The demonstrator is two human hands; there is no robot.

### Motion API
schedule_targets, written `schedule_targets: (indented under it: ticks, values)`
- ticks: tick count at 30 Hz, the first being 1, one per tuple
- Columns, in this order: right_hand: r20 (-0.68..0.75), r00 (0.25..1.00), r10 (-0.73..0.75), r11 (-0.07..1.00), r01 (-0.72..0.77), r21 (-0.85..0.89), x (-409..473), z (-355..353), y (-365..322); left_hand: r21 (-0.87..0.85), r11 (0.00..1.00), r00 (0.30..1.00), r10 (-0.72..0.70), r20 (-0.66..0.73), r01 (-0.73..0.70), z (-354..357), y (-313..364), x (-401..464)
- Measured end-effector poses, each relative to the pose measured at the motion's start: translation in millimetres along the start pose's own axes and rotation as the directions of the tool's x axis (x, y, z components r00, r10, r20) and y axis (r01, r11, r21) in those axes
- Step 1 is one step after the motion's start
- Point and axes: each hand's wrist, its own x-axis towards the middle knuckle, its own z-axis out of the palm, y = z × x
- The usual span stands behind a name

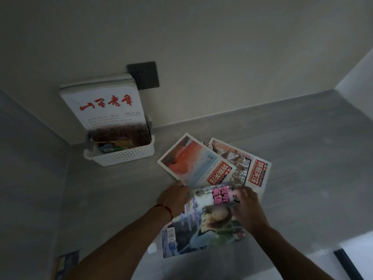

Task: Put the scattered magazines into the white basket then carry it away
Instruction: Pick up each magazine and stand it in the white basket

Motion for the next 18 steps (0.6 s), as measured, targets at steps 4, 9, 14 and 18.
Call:
schedule_targets:
  ticks: [4,9,14,18]
  values:
    - [-0.011,0.983,0.182,0.947,-0.173,0.269,1,0,-15,-0.305,0.952,0.99,-0.049,-0.13,0.007,-16,-33,-23]
    - [0.079,0.927,0.368,0.861,-0.371,0.347,31,2,-78,-0.799,0.601,0.944,-0.255,-0.209,-0.015,-56,-85,-50]
    - [0.132,0.991,0.004,0.743,-0.092,0.663,67,-18,-181,-0.888,0.451,0.89,-0.364,-0.274,-0.089,-104,-128,-67]
    - [0.016,0.992,-0.124,0.729,0.081,0.68,109,-29,-265,-0.896,0.392,0.827,-0.419,-0.375,-0.208,-146,-154,-75]
